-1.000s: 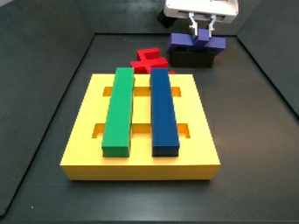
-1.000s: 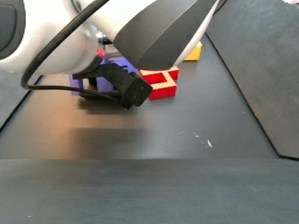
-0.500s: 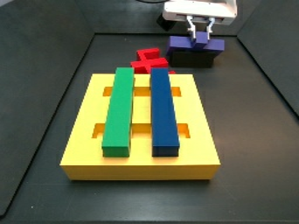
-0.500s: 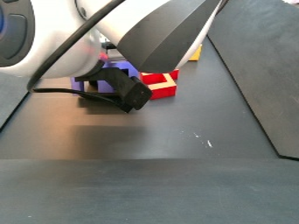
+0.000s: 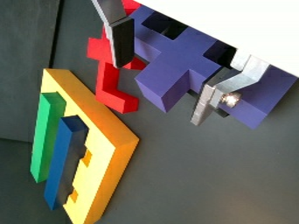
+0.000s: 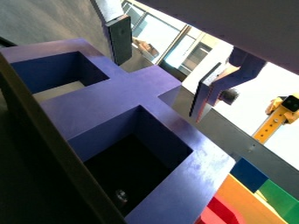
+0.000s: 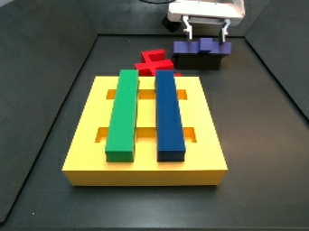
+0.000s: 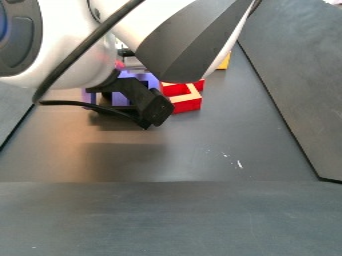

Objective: Pick up the purple object. Move up. Place the purple object on the fixture. Regrasp the purple object. Move to above the board. Insert the purple object.
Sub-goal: Regrasp the purple object.

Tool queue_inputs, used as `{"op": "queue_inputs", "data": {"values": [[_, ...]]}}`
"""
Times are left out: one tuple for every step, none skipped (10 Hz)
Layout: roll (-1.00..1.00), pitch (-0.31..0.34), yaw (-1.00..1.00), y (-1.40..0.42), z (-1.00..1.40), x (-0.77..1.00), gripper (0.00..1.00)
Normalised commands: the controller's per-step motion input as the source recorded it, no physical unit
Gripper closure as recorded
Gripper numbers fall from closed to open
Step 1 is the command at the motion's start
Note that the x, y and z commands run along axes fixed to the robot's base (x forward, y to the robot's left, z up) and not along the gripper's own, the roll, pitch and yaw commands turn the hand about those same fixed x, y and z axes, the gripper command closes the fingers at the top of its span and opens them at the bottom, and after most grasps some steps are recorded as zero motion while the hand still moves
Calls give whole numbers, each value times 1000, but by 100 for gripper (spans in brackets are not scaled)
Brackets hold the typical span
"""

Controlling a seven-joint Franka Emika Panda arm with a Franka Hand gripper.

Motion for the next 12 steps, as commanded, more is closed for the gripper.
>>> {"op": "queue_inputs", "data": {"values": [[391,0,0,-66,720,0,0],[529,0,26,-94,740,20,0],[660,23,63,-114,649,86,0],[854,54,57,-146,583,49,0],[1000,57,63,-251,557,49,0],[1000,57,54,-320,440,46,0],[1000,89,49,-340,226,34,0],[1000,103,46,-329,200,17,0],[1000,106,46,-320,180,6,0],[1000,117,46,-317,177,0,0],[1000,120,46,-317,171,0,0],[1000,126,49,-314,174,0,0]]}}
